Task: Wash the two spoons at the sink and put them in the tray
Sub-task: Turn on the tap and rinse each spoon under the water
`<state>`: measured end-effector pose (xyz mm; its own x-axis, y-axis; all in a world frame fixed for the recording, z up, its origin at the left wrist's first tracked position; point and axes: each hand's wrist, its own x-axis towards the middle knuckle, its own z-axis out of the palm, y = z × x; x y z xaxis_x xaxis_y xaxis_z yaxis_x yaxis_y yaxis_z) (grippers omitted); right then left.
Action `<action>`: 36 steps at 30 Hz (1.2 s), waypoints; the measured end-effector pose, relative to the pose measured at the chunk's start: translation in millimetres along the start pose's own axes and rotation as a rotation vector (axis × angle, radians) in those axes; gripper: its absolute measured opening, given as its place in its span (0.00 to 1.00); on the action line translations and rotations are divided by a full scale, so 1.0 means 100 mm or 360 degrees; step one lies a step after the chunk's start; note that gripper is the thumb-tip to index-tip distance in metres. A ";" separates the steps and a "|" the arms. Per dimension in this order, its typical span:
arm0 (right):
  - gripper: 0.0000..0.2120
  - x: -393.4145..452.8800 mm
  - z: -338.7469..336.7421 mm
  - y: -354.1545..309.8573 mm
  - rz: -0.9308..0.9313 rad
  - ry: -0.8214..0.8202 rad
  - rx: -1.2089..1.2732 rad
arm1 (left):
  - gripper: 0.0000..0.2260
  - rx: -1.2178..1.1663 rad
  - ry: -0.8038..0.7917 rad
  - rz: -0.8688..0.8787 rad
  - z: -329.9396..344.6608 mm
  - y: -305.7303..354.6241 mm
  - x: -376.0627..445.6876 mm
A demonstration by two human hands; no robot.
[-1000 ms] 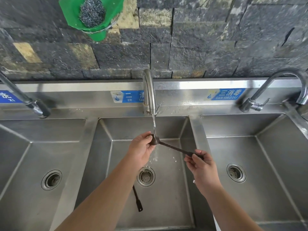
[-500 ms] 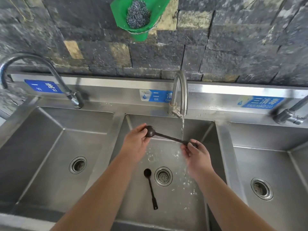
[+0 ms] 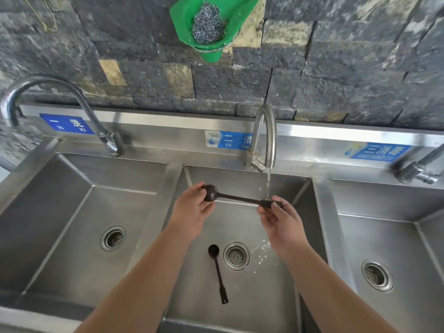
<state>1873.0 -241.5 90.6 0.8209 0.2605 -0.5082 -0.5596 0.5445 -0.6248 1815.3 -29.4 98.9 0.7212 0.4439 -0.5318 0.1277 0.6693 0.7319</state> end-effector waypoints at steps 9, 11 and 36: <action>0.11 -0.37 -0.72 -0.52 -0.0312 0.0227 0.0003 | 0.09 0.0254 -0.0386 -0.0263 0.70 -0.58 0.04; 0.11 -0.47 -0.83 -0.57 -0.0355 0.0264 -0.0017 | 0.09 0.0276 -0.0424 -0.0295 0.83 -0.65 0.02; 0.18 -1.09 -0.79 -0.03 -0.1587 0.0598 -0.2265 | 0.08 0.0033 -0.0308 -0.0811 0.86 -1.17 -0.27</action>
<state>1776.4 -334.2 101.0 0.9248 0.0042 0.3804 0.2623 -0.7313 -0.6296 1839.2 -171.2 64.2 0.6762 -0.0528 -0.7349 0.5059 0.7584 0.4110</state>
